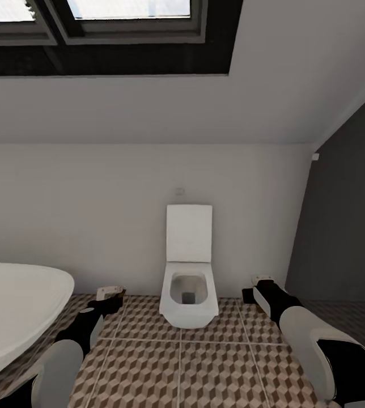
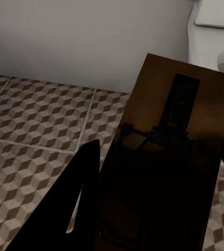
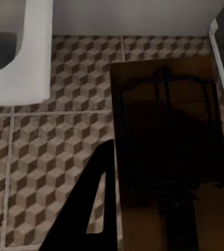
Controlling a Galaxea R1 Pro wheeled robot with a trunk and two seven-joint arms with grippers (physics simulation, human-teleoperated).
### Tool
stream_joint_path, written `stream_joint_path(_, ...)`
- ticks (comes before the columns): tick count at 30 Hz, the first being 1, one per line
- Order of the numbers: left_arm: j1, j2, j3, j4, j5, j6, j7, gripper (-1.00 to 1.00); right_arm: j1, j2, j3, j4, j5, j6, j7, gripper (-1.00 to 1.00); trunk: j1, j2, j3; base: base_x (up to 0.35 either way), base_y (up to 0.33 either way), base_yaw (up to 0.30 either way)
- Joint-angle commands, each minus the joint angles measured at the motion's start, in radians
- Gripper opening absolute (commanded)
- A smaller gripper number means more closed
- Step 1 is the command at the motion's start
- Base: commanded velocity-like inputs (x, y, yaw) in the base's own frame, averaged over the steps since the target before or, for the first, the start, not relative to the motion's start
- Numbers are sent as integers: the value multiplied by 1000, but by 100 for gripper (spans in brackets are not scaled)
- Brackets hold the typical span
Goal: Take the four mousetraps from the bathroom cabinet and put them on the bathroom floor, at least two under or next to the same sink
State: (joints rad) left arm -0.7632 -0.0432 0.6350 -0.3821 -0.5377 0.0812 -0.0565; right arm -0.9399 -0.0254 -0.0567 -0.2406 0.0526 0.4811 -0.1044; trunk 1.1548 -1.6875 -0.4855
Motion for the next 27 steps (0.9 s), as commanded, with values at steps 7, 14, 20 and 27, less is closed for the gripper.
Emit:
stream_joint_path(7,-1,-2,8,-3,-8,1,-4,-100,0,1,-6,-2,4,5,-1,-100,1,-1,-1,303,0,-135)
stream_joint_path(14,-1,-1,8,-3,-8,-2,-2,-100,0,2,-6,-2,4,5,0,-100,1,-1,-1,81,0,-21)
stream_joint_path(20,-1,-2,10,-3,-7,-3,0,-100,0,3,-6,-3,4,5,0,-100,1,-1,-1,11,0,-3)
stream_joint_path(27,-1,-2,11,-3,-2,-3,0,-100,0,4,-7,-3,4,5,2,-100,1,-1,-1,1,0,0)
